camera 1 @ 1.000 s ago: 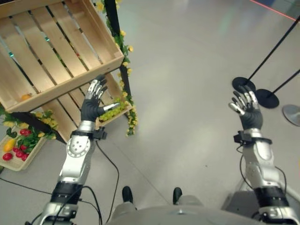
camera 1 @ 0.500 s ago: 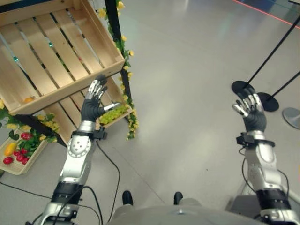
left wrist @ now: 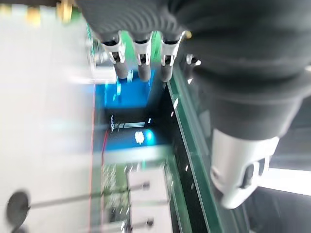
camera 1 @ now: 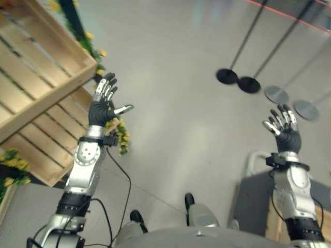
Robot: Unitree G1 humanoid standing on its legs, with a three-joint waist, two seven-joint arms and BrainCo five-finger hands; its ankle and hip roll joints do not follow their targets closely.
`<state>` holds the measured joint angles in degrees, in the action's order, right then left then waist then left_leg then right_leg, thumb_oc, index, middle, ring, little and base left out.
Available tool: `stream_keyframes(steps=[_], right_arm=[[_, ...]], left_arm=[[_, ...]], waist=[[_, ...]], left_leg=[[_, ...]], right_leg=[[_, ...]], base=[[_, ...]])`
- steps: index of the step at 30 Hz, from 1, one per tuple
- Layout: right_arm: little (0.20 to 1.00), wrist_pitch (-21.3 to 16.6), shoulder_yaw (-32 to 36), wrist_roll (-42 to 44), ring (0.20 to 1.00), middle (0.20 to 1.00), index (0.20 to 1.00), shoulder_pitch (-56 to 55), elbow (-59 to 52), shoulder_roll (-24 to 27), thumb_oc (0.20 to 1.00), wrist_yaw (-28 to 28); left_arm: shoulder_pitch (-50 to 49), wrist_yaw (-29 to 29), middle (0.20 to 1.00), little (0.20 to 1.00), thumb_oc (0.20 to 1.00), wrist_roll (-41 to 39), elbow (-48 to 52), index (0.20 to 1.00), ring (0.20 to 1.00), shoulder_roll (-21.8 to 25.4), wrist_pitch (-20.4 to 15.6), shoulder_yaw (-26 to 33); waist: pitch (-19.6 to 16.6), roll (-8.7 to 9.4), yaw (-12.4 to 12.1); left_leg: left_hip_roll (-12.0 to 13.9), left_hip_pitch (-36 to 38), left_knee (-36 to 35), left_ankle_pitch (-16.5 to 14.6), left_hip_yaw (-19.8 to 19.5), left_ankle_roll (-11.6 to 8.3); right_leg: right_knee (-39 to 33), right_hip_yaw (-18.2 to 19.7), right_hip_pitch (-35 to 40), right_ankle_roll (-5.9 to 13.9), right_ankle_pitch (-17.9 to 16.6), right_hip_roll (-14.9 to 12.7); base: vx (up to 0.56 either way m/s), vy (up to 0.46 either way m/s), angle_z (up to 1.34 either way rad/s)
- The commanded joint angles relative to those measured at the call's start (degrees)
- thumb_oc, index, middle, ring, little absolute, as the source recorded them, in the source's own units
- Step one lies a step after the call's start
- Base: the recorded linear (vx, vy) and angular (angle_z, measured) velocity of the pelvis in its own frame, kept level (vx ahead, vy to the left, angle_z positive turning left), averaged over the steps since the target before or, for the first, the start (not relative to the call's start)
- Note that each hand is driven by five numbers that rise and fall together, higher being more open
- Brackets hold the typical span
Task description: Pick up the fruits from the basket on one side to the basket on the other side
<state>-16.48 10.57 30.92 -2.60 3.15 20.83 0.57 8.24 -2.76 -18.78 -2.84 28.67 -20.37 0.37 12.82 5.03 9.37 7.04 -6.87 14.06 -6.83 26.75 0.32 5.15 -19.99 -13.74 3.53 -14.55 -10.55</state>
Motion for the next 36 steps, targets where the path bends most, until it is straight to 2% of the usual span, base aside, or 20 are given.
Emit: stream_keyframes(steps=[1, 2, 3, 5, 6, 12, 15, 16, 17, 18, 19, 20, 22, 26, 28, 29, 30, 32, 34, 36], right_arm=[[1.000, -2.8, 1.8, -1.4, 1.000, 1.000, 1.000, 1.4, -3.1, 2.0, 1.000, -0.1], [1.000, -2.5, 1.1, -1.4, 1.000, 1.000, 1.000, 1.8, -3.5, 2.4, 1.000, -0.6], [1.000, -2.4, 0.9, -1.3, 1.000, 1.000, 1.000, 1.9, -3.5, 2.5, 1.000, -0.6], [1.000, -2.3, 0.7, -1.5, 1.000, 1.000, 1.000, 1.9, -3.8, 2.7, 1.000, -0.7], [1.000, -2.2, 1.0, -2.3, 1.000, 1.000, 1.000, 1.2, -3.8, 3.2, 1.000, -0.9], [1.000, -1.7, 0.7, -3.4, 1.000, 1.000, 1.000, 0.6, -4.3, 5.4, 1.000, -1.5], [1.000, -2.1, 0.7, -3.8, 1.000, 1.000, 1.000, 0.0, -4.9, 5.9, 1.000, -1.4], [1.000, -2.4, 0.3, -3.7, 1.000, 1.000, 1.000, 0.2, -5.9, 6.4, 1.000, -1.6], [1.000, -2.4, 0.3, -3.7, 1.000, 1.000, 1.000, 0.2, -6.0, 6.4, 1.000, -1.6], [1.000, -2.5, -0.4, -3.1, 1.000, 1.000, 1.000, 0.6, -6.0, 6.4, 1.000, -1.5], [1.000, -2.5, -2.0, -2.8, 1.000, 1.000, 1.000, 1.3, -5.8, 6.7, 1.000, -1.7], [1.000, -2.3, -2.4, -3.1, 1.000, 1.000, 1.000, 1.3, -6.4, 6.9, 1.000, -1.9], [1.000, -1.9, -3.4, -3.3, 1.000, 1.000, 1.000, 1.4, -6.2, 7.0, 1.000, -2.2], [1.000, -2.2, -3.5, -3.9, 1.000, 1.000, 1.000, 1.0, -6.1, 7.3, 1.000, -2.3], [1.000, -2.8, -4.2, -3.8, 1.000, 1.000, 1.000, 1.8, -5.5, 7.3, 1.000, -2.2], [1.000, -3.0, -4.8, -4.2, 1.000, 1.000, 1.000, 2.1, -5.5, 7.5, 1.000, -2.2], [1.000, -3.2, -6.2, -4.8, 1.000, 1.000, 1.000, 3.0, -4.9, 8.0, 1.000, -2.2], [1.000, -3.2, -6.7, -5.4, 1.000, 1.000, 1.000, 3.4, -4.5, 8.6, 1.000, -2.3], [1.000, -3.2, -7.1, -5.3, 1.000, 1.000, 1.000, 3.7, -4.0, 8.9, 1.000, -2.4], [1.000, -3.2, -7.2, -5.3, 1.000, 1.000, 1.000, 3.8, -3.9, 8.9, 1.000, -2.5]], left_arm=[[1.0, -1.4, 1.000, 1.000, 1.000, 1.1, 4.3, 1.000, 1.000, 1.2, -2.6, 2.2], [0.7, -1.8, 1.000, 1.000, 1.000, 0.4, 4.9, 1.000, 1.000, 1.1, -2.6, 3.2], [0.6, -2.0, 1.000, 1.000, 1.000, -0.1, 5.0, 1.000, 1.000, 0.7, -2.7, 3.3], [0.5, -2.2, 1.000, 1.000, 1.000, -0.2, 5.0, 1.000, 1.000, 0.4, -2.7, 3.3], [0.1, -2.3, 1.000, 1.000, 1.000, -0.1, 5.1, 1.000, 1.000, -0.2, -2.7, 3.5], [1.1, -3.1, 1.000, 1.000, 1.000, -0.5, 4.2, 1.000, 1.000, -2.0, -3.3, 2.6], [1.8, -3.7, 1.000, 1.000, 1.000, -1.0, 3.2, 1.000, 1.000, -2.6, -3.2, 2.2], [1.7, -4.1, 1.000, 1.000, 1.000, -0.8, 2.8, 1.000, 1.000, -2.7, -3.3, 2.5], [1.7, -4.1, 1.000, 1.000, 1.000, -0.8, 2.8, 1.000, 1.000, -2.7, -3.4, 2.6], [1.5, -4.7, 1.000, 1.000, 1.000, -0.8, 2.7, 1.000, 1.000, -2.9, -3.5, 2.6], [0.3, -5.5, 1.000, 1.000, 1.000, -1.1, 2.7, 1.000, 1.000, -3.7, -3.6, 3.3], [-0.5, -5.7, 1.000, 1.000, 1.000, -1.1, 2.9, 1.000, 1.000, -3.9, -3.6, 3.8], [-1.4, -6.8, 1.000, 1.000, 1.000, -0.1, 2.8, 1.000, 1.000, -4.4, -3.7, 4.5], [-1.9, -7.7, 1.000, 1.000, 1.000, 1.0, 2.1, 1.000, 1.000, -4.9, -4.1, 5.1], [-2.6, -8.8, 1.000, 1.000, 1.000, 1.6, 2.1, 1.000, 1.000, -4.9, -4.4, 5.7], [-2.9, -9.2, 1.000, 1.000, 1.000, 1.7, 2.2, 1.000, 1.000, -5.0, -4.5, 6.2], [-3.8, -9.9, 1.000, 1.000, 1.000, 1.9, 2.4, 1.000, 1.000, -5.1, -5.1, 6.8], [-3.9, -10.2, 1.000, 1.000, 1.000, 1.9, 2.6, 1.000, 1.000, -4.9, -5.6, 7.2], [-4.3, -10.1, 1.000, 1.000, 1.000, 1.7, 2.8, 1.000, 1.000, -4.8, -5.9, 7.3], [-4.3, -10.2, 1.000, 1.000, 1.000, 1.7, 2.7, 1.000, 1.000, -4.8, -6.1, 7.4]], waist=[[-2.7, -0.78, -0.5], [-2.9, -0.79, -1.2], [-3.0, -0.96, -1.0], [-3.4, -0.75, -1.3], [-4.2, -1.01, -1.2], [-5.4, -2.69, -0.5], [-5.8, -2.33, 0.3], [-5.7, -2.15, 0.1], [-5.5, -2.24, -0.1], [-5.1, -2.21, -0.7], [-3.7, -1.83, -2.1], [-3.6, -1.81, -2.3], [-3.3, -1.95, -3.3], [-3.3, -2.09, -3.1], [-3.1, -2.34, -4.1], [-3.0, -2.37, -4.8], [-2.1, -3.18, -6.4], [-1.6, -3.66, -6.6], [-1.6, -3.72, -6.3], [-1.6, -3.83, -6.3]], left_leg=[[-1.6, 4.5, -1.8, -4.5, -0.3, -0.70], [-1.7, 5.3, -2.3, -4.2, 2.5, 0.27], [-1.8, 5.9, -2.5, -4.2, 3.9, 0.67], [-2.1, 6.2, -2.3, -4.7, 5.2, 0.84], [-1.8, 6.6, -2.2, -4.2, 6.1, 0.74], [0.5, 8.2, -0.3, -4.2, 8.2, -0.25], [4.5, 7.6, 8.3, -4.5, 9.1, -2.68], [7.9, 7.2, 14.8, -1.2, 9.0, -5.55], [8.5, 7.2, 15.4, -1.1, 9.1, -6.07], [9.4, 6.6, 18.6, 1.5, 7.2, -7.34], [9.8, 4.1, 24.5, 6.3, 1.6, -8.35], [9.0, 3.3, 24.5, 6.9, -1.5, -8.23], [4.7, 0.6, 22.0, 6.2, -8.8, -7.23], [5.5, -2.2, 16.5, 5.5, -13.1, -5.49], [3.1, -4.3, 10.3, 4.7, -18.7, -4.71], [1.7, -5.2, 6.8, 5.8, -22.0, -4.94], [0.0, -5.6, 1.0, 8.3, -29.8, -6.14], [-0.1, -6.1, -1.6, 10.7, -33.5, -7.18], [-0.5, -5.4, -1.3, 10.0, -37.0, -7.56], [-0.4, -4.7, -1.1, 9.2, -37.7, -7.71]], right_leg=[[13.1, -7.3, 0.9, 7.64, 13.3, -7.4], [17.7, -12.1, 2.4, 7.59, 15.0, -6.8], [19.4, -12.5, 2.9, 7.80, 15.6, -5.9], [17.5, -11.7, 4.5, 7.36, 16.7, -4.8], [13.0, -9.1, 5.8, 5.23, 19.1, -1.9], [11.9, -6.0, 6.5, 3.11, 20.8, 0.5], [9.8, -4.1, 8.2, 1.41, 21.8, 2.3], [8.3, -2.4, 10.3, -0.09, 23.2, 4.5], [8.1, -2.3, 10.6, -0.37, 23.4, 5.0], [7.8, -1.0, 11.5, -1.05, 24.0, 6.0], [6.8, 2.0, 12.4, -3.48, 23.3, 7.8], [6.2, 3.8, 12.5, -3.80, 23.1, 8.4], [4.8, 8.0, 13.1, -3.52, 22.2, 9.3], [4.3, 11.0, 13.6, -2.85, 22.2, 9.8], [4.6, 13.9, 13.6, -2.28, 21.9, 10.1], [4.5, 15.9, 13.4, -2.03, 21.5, 10.4], [4.9, 20.7, 13.5, -1.72, 21.9, 12.1], [5.6, 23.3, 13.0, -1.87, 21.9, 13.3], [6.5, 26.2, 12.4, -1.74, 22.2, 14.1], [6.9, 27.5, 12.2, -1.53, 22.4, 14.2]], base=[[-0.05, 0.232, -1.30], [-0.06, 0.068, -0.63], [-0.06, 0.073, -0.83], [-0.01, -0.058, -0.53], [0.00, -0.103, -0.26], [0.08, -0.131, -0.64], [0.16, -0.254, -0.43], [0.13, -0.182, -0.31], [0.18, -0.204, -0.48], [0.03, -0.151, -0.79], [0.03, -0.119, -0.90], [-0.02, -0.061, -1.53], [0.04, 0.036, -1.48], [0.05, 0.051, -0.78], [0.09, 0.151, -0.63], [0.14, 0.197, -1.10], [0.12, 0.157, -1.37], [0.06, 0.089, -1.47], [0.04, 0.133, -1.30], [0.03, 0.182, -1.03]])
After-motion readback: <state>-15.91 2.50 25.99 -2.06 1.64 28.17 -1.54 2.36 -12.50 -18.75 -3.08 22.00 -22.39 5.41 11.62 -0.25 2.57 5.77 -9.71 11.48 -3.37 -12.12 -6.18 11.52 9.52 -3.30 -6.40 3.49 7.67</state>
